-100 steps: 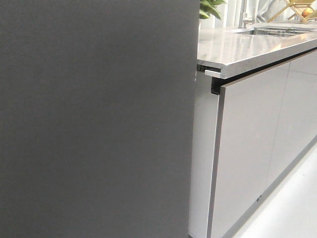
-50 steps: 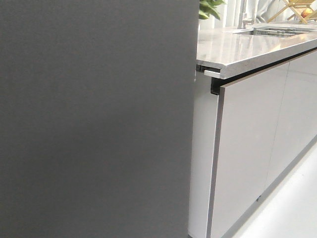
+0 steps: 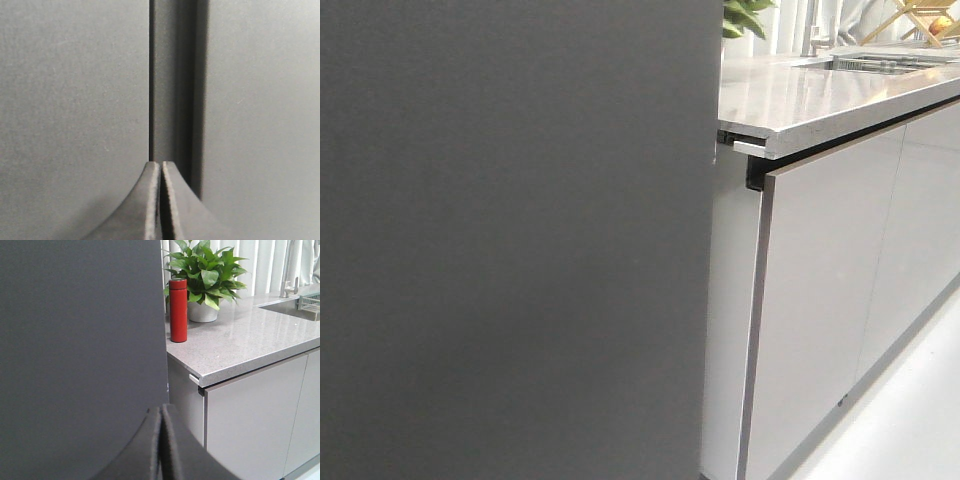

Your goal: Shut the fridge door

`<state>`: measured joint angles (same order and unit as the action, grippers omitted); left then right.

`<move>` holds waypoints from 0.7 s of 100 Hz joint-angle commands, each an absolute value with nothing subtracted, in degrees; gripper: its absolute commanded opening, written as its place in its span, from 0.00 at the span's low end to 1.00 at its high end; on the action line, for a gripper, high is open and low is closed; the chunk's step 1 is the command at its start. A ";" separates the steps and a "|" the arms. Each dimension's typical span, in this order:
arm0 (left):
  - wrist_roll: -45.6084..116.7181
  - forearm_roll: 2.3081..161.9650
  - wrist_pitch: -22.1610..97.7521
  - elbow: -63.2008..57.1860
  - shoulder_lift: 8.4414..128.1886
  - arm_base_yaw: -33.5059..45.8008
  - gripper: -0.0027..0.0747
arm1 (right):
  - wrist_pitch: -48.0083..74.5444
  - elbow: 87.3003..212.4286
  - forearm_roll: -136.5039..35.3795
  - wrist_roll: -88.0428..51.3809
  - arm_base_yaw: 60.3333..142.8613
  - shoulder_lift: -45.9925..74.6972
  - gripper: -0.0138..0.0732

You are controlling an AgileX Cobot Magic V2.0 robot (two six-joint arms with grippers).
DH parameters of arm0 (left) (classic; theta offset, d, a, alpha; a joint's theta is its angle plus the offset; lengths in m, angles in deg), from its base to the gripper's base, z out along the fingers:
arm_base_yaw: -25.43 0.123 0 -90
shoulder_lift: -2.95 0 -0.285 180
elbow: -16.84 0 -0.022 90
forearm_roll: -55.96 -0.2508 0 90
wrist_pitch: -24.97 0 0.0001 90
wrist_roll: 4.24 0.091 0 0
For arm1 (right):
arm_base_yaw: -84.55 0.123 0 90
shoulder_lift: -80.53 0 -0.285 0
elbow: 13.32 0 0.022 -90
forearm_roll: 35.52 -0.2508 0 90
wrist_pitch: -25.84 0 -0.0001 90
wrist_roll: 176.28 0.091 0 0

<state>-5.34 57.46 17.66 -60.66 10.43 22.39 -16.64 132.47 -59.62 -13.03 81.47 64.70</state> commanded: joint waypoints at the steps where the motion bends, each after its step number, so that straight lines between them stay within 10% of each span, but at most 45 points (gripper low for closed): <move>1: -5.59 57.69 13.51 -62.67 9.84 22.67 0.01 | -12.39 133.53 -60.66 -13.03 81.10 63.87 0.11; 70: -5.59 57.69 13.51 -62.67 9.84 22.67 0.01 | 4.83 116.05 -62.13 -13.13 81.10 68.04 0.11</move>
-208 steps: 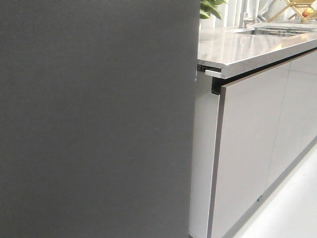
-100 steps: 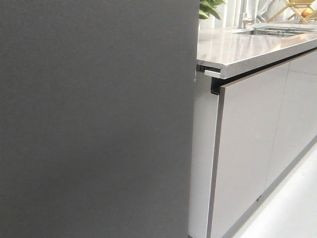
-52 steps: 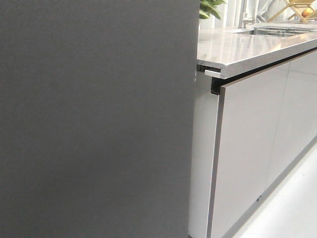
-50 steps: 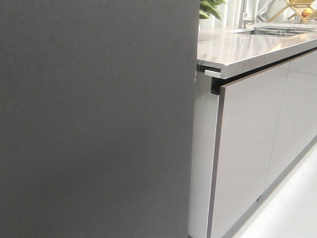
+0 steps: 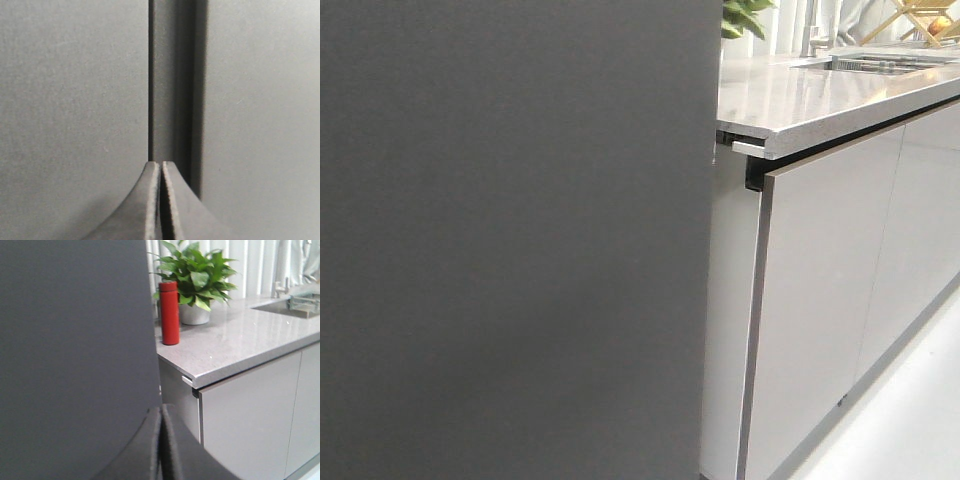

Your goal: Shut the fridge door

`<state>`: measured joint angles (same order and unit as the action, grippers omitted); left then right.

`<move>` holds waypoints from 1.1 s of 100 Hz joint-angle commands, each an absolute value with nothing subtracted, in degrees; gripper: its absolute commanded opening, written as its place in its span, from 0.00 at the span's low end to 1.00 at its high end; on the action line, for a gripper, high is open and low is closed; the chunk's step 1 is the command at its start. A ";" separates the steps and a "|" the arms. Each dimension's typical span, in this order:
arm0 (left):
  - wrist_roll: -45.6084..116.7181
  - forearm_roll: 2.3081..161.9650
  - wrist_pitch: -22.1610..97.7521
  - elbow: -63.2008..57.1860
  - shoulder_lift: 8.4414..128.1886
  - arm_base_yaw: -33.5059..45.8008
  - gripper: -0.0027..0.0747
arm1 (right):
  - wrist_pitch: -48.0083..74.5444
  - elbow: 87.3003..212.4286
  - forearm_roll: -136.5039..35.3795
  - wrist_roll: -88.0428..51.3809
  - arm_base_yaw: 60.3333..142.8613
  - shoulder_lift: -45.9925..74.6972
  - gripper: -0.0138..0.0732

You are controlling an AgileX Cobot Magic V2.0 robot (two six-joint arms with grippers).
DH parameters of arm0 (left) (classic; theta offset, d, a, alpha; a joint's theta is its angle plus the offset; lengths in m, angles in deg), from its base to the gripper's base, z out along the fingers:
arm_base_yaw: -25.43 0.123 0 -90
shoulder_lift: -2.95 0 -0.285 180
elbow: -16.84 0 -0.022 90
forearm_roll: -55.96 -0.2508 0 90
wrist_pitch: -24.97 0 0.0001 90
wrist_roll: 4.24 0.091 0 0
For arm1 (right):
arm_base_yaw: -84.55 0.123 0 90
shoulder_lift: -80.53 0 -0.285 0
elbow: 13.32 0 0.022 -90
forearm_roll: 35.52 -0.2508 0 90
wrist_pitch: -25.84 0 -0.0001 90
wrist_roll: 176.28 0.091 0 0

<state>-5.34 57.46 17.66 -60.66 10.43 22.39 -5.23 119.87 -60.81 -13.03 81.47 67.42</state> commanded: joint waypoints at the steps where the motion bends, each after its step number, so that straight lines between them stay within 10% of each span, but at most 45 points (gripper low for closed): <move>1: -5.59 57.69 13.51 -62.67 9.84 22.67 0.01 | 5.61 115.57 -62.13 -13.13 81.10 68.17 0.11; 110: -5.59 57.69 13.51 -62.67 9.84 22.67 0.01 | 23.95 87.32 -62.67 -13.13 82.34 74.48 0.11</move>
